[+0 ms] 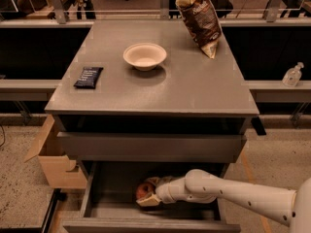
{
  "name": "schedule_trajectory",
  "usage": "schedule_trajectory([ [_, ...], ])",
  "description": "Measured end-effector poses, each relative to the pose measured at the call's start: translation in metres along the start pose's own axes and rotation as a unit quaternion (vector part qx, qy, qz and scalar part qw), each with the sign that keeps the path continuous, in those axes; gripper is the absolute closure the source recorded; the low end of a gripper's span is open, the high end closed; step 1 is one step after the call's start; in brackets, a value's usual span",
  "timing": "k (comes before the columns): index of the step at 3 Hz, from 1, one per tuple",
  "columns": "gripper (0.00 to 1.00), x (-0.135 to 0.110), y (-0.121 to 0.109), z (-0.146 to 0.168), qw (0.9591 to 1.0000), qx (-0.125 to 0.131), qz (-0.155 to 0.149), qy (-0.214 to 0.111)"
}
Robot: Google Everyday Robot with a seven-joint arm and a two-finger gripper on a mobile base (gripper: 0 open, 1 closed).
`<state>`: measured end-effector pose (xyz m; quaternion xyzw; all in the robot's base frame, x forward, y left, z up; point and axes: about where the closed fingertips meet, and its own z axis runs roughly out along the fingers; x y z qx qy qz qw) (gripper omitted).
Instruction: Place apple into middle drawer
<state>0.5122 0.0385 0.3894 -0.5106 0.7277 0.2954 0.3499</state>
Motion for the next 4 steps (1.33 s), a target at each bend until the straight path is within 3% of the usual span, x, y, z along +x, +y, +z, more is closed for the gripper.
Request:
schedule_trajectory([
  [1,0.0,0.0,0.001,0.001,1.0,-0.001,0.0,0.0],
  [3,0.0,0.003,-0.009,-0.008,0.9996,0.009,0.017,-0.022],
  [4,0.0,0.013,-0.033,-0.029,0.9979,0.039,0.036,-0.038],
])
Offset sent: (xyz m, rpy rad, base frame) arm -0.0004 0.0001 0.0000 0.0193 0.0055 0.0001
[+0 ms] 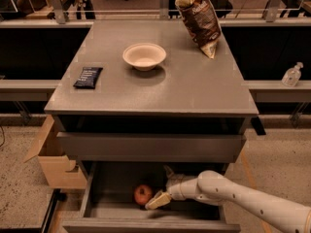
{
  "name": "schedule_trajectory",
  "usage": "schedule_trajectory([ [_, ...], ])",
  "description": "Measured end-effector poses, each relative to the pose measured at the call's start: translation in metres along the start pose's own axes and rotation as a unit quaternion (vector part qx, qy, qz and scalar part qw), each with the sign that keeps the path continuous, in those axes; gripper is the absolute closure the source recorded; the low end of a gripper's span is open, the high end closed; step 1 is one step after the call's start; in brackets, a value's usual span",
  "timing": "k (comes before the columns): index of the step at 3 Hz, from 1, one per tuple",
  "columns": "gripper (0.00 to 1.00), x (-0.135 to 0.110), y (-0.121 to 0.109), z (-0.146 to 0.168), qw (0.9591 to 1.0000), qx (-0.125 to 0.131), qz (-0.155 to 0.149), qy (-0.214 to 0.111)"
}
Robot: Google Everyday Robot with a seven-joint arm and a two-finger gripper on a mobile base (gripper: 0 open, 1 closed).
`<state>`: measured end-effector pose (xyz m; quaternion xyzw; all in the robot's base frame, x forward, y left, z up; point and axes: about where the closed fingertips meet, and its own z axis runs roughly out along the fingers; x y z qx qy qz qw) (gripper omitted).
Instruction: Place apple into middle drawer
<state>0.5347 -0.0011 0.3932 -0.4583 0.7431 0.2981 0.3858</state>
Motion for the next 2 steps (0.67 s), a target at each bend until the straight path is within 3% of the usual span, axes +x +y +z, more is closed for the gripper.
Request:
schedule_trajectory([
  [1,0.0,0.005,-0.026,-0.025,0.9992,0.037,0.011,-0.008],
  [2,0.0,-0.005,-0.049,-0.06,0.9966,0.081,0.001,-0.013],
])
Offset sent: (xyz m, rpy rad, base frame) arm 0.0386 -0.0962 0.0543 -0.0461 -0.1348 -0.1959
